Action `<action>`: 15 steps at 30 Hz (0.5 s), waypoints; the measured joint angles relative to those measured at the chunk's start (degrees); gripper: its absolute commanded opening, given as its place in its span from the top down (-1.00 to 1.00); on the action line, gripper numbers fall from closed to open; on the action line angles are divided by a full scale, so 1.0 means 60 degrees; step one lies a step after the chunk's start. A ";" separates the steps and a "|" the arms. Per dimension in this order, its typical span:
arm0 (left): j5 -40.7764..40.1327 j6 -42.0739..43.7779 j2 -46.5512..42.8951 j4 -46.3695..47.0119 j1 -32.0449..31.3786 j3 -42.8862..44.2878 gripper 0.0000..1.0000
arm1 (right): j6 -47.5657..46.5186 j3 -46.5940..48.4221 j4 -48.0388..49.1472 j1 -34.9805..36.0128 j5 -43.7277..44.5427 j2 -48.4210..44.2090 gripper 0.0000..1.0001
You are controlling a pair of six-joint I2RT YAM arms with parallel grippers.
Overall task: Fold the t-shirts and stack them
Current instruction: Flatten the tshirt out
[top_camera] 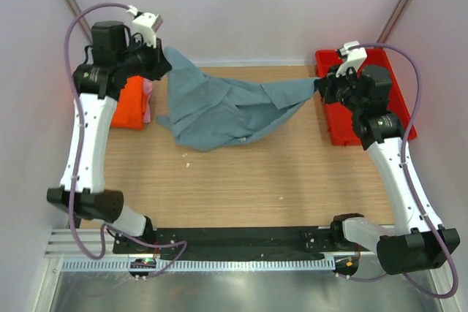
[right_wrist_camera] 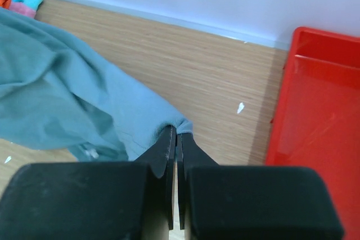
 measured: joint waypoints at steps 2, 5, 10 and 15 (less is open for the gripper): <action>-0.0073 0.0033 -0.0769 0.0084 0.0000 -0.0357 1.00 | -0.0069 0.0080 0.0000 -0.0047 0.0229 -0.0127 0.97; -0.0229 0.0069 -0.1632 0.0233 0.0000 -0.1279 1.00 | -0.0138 0.0255 -0.0004 -0.0095 0.0521 -0.0244 0.97; -0.0306 0.0095 -0.2208 0.0208 0.0004 -0.2688 1.00 | -0.0393 0.0685 -0.0087 -0.0142 0.1191 -0.0262 0.97; -0.0138 0.0160 -0.2656 -0.0441 0.0000 -0.3395 0.36 | -0.0528 0.0911 -0.0331 -0.0175 0.1282 -0.0266 0.97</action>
